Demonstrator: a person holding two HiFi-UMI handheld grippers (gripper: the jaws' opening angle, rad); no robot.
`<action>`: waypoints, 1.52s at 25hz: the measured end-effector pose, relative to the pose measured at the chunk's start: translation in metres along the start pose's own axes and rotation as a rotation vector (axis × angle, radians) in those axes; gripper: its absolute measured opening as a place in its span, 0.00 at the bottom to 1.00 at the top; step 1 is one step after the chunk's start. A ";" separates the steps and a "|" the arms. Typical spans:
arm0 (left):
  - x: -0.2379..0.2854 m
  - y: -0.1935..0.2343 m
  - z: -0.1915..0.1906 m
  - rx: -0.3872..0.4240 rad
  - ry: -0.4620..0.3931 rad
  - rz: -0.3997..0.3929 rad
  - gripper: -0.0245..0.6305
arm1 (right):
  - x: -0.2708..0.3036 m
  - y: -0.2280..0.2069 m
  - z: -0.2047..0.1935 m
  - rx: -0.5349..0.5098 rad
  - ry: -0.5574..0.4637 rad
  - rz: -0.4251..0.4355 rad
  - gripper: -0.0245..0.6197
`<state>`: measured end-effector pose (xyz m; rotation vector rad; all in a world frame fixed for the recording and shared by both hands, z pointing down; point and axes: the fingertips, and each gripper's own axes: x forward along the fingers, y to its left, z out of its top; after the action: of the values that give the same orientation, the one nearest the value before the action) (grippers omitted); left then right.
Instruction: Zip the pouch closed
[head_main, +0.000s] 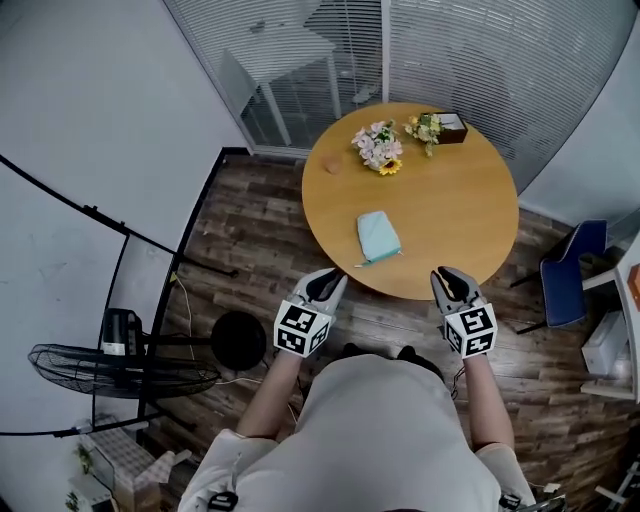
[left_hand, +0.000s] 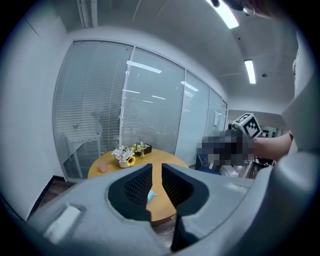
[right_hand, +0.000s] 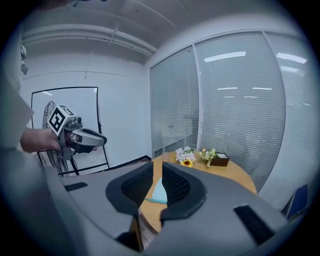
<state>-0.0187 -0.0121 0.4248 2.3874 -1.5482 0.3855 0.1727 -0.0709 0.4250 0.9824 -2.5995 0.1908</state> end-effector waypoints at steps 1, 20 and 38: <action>-0.001 -0.001 0.002 -0.009 -0.003 0.014 0.13 | -0.003 -0.003 0.001 0.003 0.000 0.007 0.13; -0.028 -0.017 0.037 -0.042 -0.092 0.167 0.07 | -0.032 -0.032 0.029 -0.030 -0.097 0.111 0.04; -0.020 -0.013 0.040 -0.070 -0.113 0.175 0.07 | -0.026 -0.035 0.036 -0.020 -0.113 0.131 0.04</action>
<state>-0.0122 -0.0046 0.3789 2.2638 -1.7968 0.2297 0.2037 -0.0901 0.3823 0.8396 -2.7650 0.1462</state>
